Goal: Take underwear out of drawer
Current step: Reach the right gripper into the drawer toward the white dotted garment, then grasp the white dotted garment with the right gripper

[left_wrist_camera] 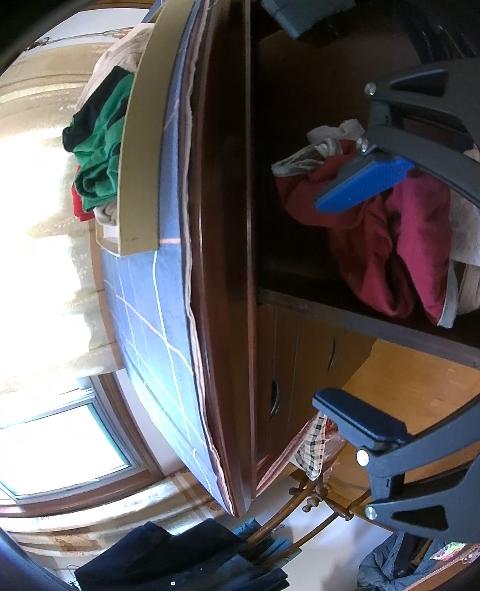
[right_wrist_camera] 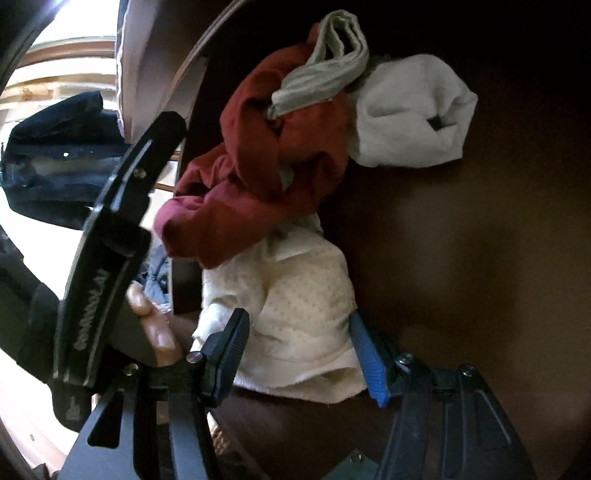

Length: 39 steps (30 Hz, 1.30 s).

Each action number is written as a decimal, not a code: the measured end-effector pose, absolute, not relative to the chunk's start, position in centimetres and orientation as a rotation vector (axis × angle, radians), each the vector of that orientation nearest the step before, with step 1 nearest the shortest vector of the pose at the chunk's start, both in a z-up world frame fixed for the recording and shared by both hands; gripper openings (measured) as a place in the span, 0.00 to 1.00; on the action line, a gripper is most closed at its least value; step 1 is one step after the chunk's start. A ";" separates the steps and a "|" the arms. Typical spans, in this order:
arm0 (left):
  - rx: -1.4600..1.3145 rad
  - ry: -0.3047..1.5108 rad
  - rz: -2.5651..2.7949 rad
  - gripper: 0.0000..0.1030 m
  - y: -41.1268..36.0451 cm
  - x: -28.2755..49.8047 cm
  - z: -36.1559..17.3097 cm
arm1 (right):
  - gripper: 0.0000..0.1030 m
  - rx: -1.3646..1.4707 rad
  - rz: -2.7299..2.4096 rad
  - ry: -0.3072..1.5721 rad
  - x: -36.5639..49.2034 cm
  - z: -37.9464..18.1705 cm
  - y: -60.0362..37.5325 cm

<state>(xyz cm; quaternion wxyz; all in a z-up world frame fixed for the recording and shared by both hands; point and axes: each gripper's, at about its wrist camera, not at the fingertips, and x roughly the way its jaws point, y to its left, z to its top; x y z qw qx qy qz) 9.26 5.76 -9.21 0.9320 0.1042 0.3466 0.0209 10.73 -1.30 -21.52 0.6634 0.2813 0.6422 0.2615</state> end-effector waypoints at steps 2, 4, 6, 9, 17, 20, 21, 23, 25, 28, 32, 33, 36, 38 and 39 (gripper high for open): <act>0.211 0.711 0.043 0.94 5.8 9.3 -9.2 | 0.58 0.579 0.559 1.458 10.5 -21.3 -0.5; 0.210 0.713 0.045 0.94 5.8 9.3 -9.2 | 0.62 0.520 0.543 1.480 10.4 -21.4 0.4; 0.211 0.712 0.047 0.94 5.6 9.2 -9.3 | 0.64 0.485 0.539 1.528 10.2 -21.8 1.2; 0.210 0.712 0.050 0.94 5.6 9.1 -9.3 | 0.69 0.483 0.534 1.536 10.1 -21.7 1.8; 0.215 0.711 0.047 0.94 5.7 9.1 -9.3 | 0.35 0.357 0.583 1.465 8.8 -20.9 4.5; 0.215 0.710 0.046 0.94 5.7 9.0 -9.2 | 0.25 0.381 0.595 1.445 8.0 -20.3 3.5; 0.216 0.709 0.046 0.94 5.7 9.1 -9.2 | 0.24 0.393 0.589 1.431 7.6 -19.9 2.7; 0.220 0.711 0.047 0.94 5.6 9.1 -9.3 | 0.23 0.396 0.578 1.405 7.0 -19.4 2.0; 0.220 0.711 0.045 0.94 5.6 9.1 -9.3 | 0.22 0.408 0.570 1.383 6.2 -18.9 1.0; 0.221 0.711 0.047 0.94 5.6 9.0 -9.4 | 0.22 0.451 0.554 1.356 5.7 -18.4 -1.5; 0.226 0.714 0.048 0.94 5.5 8.9 -9.4 | 0.22 0.498 0.535 1.323 4.2 -18.0 -4.1; 0.227 0.714 0.049 0.94 5.5 8.9 -9.4 | 0.22 0.503 0.529 1.312 3.9 -17.8 -4.8; 0.227 0.715 0.048 0.94 5.5 8.9 -9.4 | 0.22 0.519 0.512 1.275 2.7 -17.2 -6.8; 0.228 0.716 0.049 0.94 5.5 8.8 -9.4 | 0.22 0.533 0.501 1.255 1.0 -16.7 -8.5; 0.228 0.716 0.050 0.94 5.5 8.8 -9.4 | 0.22 0.541 0.493 1.248 1.1 -16.4 -8.7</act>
